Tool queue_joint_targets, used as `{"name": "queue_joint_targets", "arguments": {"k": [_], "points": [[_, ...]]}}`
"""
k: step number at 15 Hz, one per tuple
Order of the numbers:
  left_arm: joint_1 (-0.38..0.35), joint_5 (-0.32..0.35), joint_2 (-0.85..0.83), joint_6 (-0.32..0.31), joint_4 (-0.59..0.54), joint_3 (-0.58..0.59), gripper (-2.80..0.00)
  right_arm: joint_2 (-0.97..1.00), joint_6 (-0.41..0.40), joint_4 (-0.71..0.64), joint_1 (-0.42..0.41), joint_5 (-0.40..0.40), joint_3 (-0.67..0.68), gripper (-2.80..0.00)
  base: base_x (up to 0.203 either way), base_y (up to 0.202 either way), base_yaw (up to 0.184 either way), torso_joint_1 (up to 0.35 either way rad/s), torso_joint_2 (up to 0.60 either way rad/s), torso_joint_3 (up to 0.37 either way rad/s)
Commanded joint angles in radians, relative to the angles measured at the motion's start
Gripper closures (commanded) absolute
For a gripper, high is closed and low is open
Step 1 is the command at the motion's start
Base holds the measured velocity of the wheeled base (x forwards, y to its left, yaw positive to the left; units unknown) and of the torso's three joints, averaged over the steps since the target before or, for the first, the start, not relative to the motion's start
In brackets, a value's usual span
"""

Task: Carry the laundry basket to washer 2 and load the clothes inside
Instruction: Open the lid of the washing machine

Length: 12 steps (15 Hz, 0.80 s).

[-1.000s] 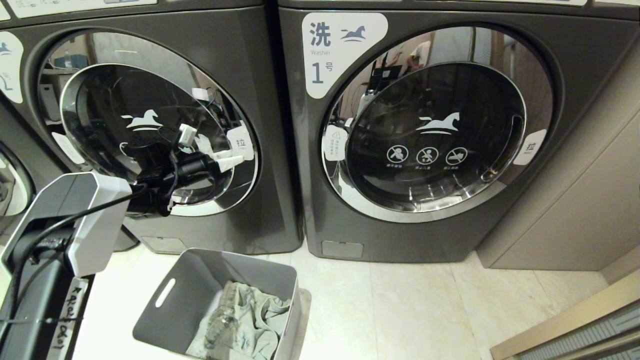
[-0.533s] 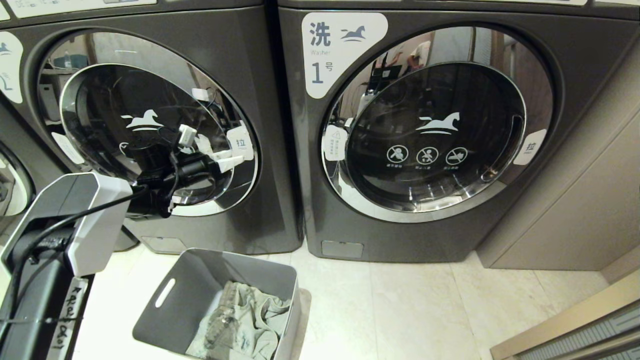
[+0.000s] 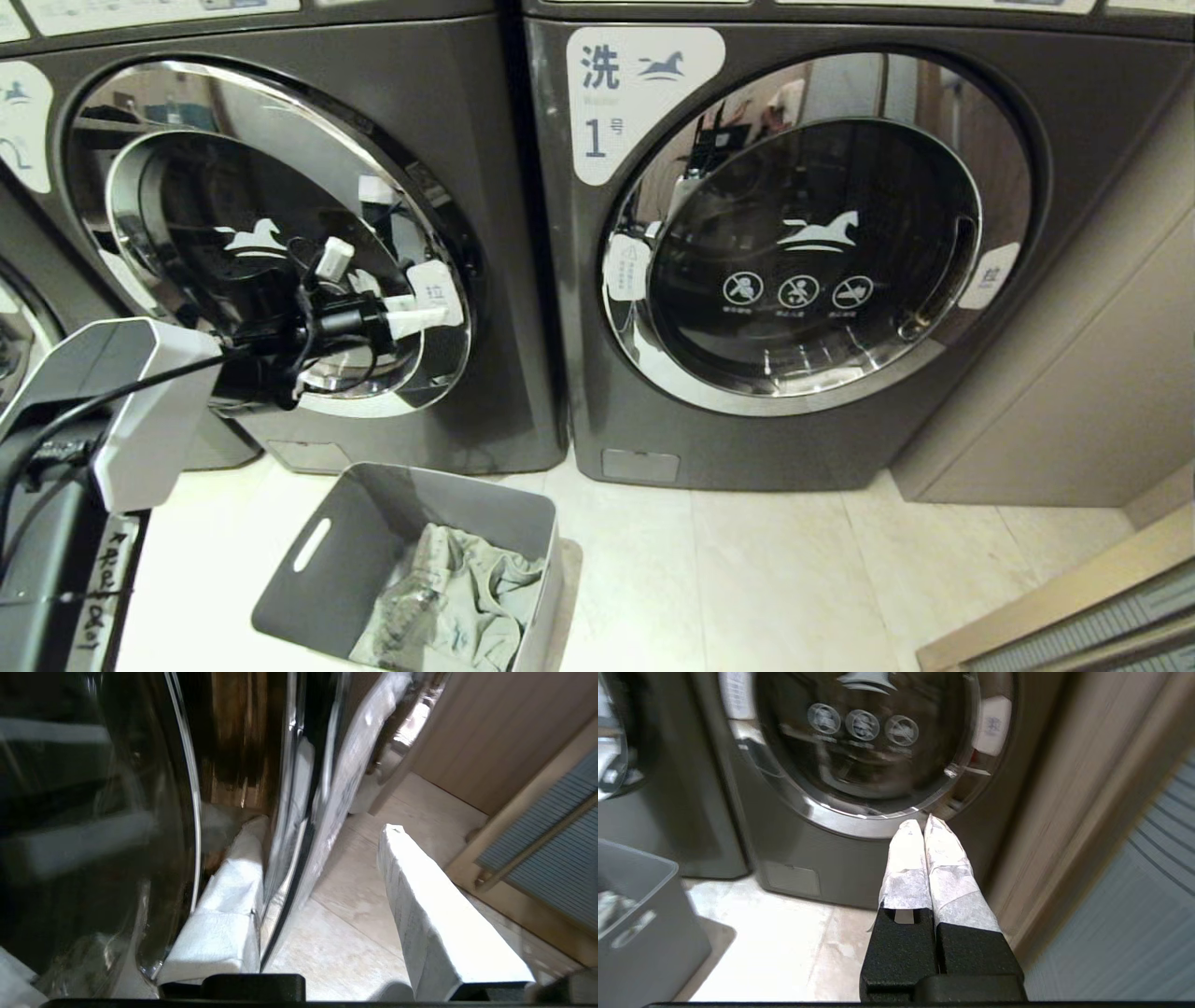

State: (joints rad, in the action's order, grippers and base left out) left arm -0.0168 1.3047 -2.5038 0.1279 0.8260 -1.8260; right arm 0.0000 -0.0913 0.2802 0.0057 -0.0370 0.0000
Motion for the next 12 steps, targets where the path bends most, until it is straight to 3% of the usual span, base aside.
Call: {"name": "queue_joint_targets", "arguments": {"k": [1,12], "points": [[0.038,-0.022,0.013,-0.001,0.013,0.013,0.00,0.002,-0.001,0.004,-0.001,-0.001,0.040,0.00,0.000,0.000,0.000,0.000,0.00,0.000],[0.000,-0.053,0.023,-0.005,-0.001,0.054,0.00,0.002,-0.001,0.004,-0.001,-0.001,0.040,0.00,0.000,0.000,0.000,0.000,0.00,0.000]]}}
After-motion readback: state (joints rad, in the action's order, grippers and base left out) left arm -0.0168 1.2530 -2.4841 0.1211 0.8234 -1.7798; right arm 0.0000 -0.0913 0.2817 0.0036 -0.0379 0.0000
